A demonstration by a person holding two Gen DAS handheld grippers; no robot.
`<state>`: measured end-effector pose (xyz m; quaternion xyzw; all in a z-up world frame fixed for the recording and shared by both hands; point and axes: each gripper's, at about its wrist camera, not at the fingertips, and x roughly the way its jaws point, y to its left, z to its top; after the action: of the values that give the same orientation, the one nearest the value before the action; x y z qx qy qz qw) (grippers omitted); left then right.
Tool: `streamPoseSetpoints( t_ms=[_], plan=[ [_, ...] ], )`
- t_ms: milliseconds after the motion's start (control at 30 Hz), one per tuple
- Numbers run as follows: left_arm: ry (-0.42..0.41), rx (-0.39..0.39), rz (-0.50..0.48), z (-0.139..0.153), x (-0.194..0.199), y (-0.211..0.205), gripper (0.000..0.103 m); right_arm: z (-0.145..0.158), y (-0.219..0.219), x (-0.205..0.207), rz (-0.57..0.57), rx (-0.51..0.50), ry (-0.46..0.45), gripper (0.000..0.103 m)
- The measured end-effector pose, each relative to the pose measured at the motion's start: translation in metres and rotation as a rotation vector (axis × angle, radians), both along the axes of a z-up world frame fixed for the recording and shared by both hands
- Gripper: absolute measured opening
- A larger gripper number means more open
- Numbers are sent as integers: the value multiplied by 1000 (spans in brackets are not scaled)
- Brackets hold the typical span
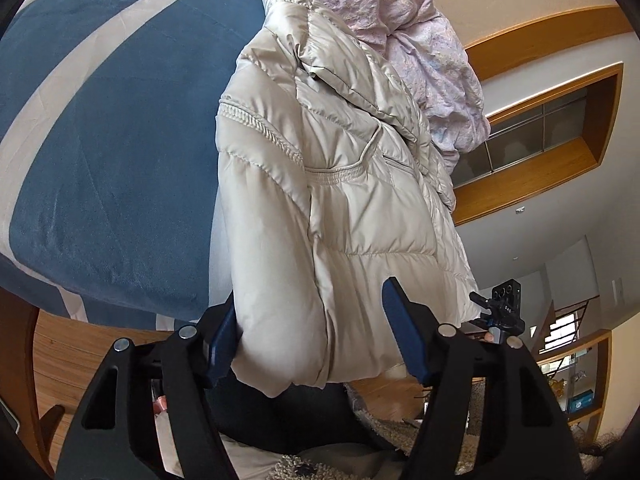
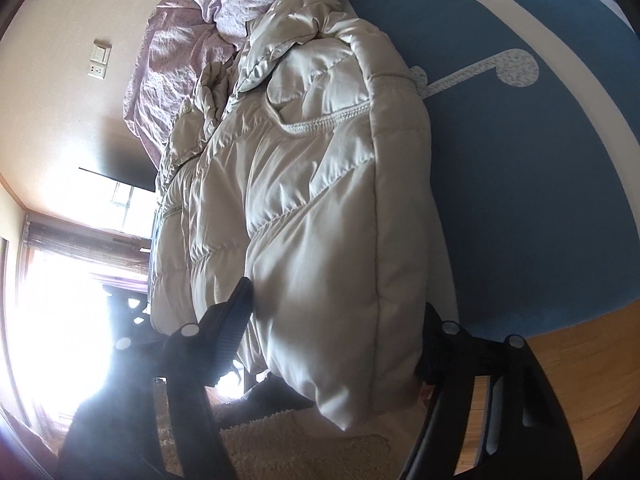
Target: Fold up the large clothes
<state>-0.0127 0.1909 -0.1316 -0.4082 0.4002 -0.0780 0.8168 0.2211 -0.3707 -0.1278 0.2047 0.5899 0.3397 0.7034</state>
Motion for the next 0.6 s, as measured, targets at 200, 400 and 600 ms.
streamPoseSetpoints(
  t_ms=[200,400,600],
  plan=[
    [50,89,-13,5,0,-13,64,2,7,-10,49,-31,-31,64],
    [85,103,-12,3,0,-14,50,-1,10,-10,48,-22,-27,56],
    [95,83,-13,-6,-2,-12,44,-5,8,-11,33,6,-24,50]
  ],
)
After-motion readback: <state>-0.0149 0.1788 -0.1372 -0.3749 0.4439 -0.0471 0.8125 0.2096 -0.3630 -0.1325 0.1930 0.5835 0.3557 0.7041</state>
